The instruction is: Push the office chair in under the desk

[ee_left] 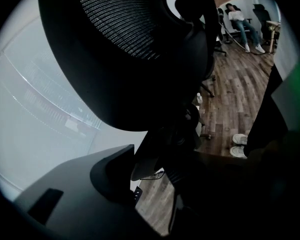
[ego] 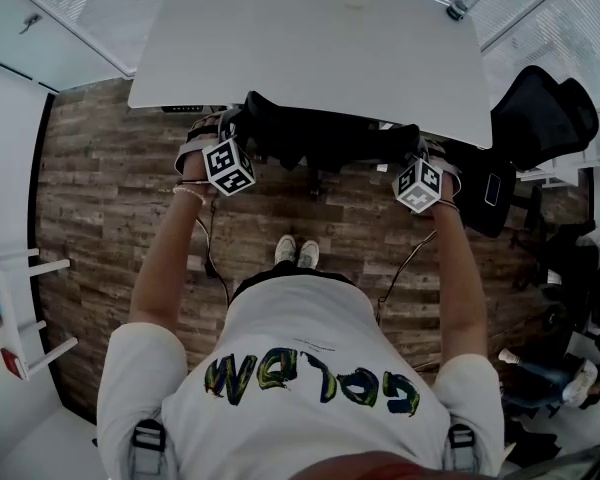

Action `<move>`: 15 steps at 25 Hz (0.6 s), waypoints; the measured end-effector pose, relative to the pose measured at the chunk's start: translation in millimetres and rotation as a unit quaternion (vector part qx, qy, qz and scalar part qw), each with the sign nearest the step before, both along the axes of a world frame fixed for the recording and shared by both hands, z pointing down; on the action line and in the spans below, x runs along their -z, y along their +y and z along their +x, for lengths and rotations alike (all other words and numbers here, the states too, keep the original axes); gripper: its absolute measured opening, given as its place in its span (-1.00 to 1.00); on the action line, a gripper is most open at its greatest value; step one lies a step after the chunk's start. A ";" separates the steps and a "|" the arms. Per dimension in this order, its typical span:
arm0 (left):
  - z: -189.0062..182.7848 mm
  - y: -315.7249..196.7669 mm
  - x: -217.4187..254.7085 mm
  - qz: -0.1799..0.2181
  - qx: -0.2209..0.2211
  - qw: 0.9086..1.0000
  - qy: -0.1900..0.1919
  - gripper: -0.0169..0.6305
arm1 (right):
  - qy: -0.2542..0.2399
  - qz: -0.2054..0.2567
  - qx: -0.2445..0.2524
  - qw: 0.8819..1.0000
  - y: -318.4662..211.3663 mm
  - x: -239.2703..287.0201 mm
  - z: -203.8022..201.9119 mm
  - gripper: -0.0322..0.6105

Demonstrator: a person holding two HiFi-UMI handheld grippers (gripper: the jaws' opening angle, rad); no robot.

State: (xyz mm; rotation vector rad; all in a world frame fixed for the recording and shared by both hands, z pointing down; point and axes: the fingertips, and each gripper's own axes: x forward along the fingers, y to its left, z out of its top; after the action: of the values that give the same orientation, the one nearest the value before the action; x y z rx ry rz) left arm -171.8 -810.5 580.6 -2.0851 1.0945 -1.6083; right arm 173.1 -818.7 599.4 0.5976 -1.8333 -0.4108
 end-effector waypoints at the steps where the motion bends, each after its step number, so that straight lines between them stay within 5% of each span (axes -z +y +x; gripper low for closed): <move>1: 0.4 -0.7 0.3 0.000 -0.001 1.000 0.000 -0.44 | 0.000 0.001 0.000 1.000 -1.1 -0.2 0.4 -0.29; 15: 3.6 -18.5 1.7 0.003 -0.001 1.000 -0.002 -0.44 | 0.002 0.007 -0.005 1.000 -20.3 -1.4 2.2 -0.28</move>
State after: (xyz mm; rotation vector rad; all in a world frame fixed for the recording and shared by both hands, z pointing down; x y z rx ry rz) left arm -168.2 -829.0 578.8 -2.0782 1.0945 -1.6041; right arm 175.3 -839.0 600.8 0.6162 -1.8247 -0.4176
